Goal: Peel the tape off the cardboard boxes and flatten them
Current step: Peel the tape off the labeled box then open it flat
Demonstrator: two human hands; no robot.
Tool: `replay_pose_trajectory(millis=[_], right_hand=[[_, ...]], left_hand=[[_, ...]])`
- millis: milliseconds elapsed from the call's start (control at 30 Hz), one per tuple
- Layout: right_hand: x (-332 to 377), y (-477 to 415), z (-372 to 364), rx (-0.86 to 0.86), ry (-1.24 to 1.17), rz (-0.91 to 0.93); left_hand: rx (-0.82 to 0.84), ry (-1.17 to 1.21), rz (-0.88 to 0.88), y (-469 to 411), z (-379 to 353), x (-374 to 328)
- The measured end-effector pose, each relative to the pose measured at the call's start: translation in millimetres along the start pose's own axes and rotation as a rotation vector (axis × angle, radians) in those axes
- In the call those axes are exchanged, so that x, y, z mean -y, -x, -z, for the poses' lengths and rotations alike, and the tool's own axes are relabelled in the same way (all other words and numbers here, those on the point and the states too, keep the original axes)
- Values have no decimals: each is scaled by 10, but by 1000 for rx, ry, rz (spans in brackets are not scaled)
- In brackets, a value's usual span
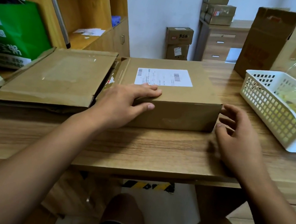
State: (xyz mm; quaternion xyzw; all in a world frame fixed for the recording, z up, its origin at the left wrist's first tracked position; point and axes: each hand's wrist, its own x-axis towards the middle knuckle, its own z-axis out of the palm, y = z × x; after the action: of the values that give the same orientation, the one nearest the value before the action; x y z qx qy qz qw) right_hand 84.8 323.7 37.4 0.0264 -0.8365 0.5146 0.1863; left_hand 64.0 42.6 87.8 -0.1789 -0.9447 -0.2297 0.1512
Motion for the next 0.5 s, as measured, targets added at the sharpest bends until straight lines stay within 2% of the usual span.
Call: replay_pose_trajectory(millis=[67, 133, 233, 333, 500], right_hand=[[40, 115, 10, -79, 102, 99], [125, 243, -24, -63, 211, 251], [242, 373, -160, 84, 360, 483], [277, 358, -331, 276, 474, 634], [217, 215, -508, 424, 648, 749]], left_hand=[[-8, -3, 1, 3, -8, 4], [-12, 1, 5, 6, -15, 7], [-13, -3, 8, 6, -19, 8], [-20, -5, 3, 9, -22, 8], [-16, -19, -6, 10, -21, 13]])
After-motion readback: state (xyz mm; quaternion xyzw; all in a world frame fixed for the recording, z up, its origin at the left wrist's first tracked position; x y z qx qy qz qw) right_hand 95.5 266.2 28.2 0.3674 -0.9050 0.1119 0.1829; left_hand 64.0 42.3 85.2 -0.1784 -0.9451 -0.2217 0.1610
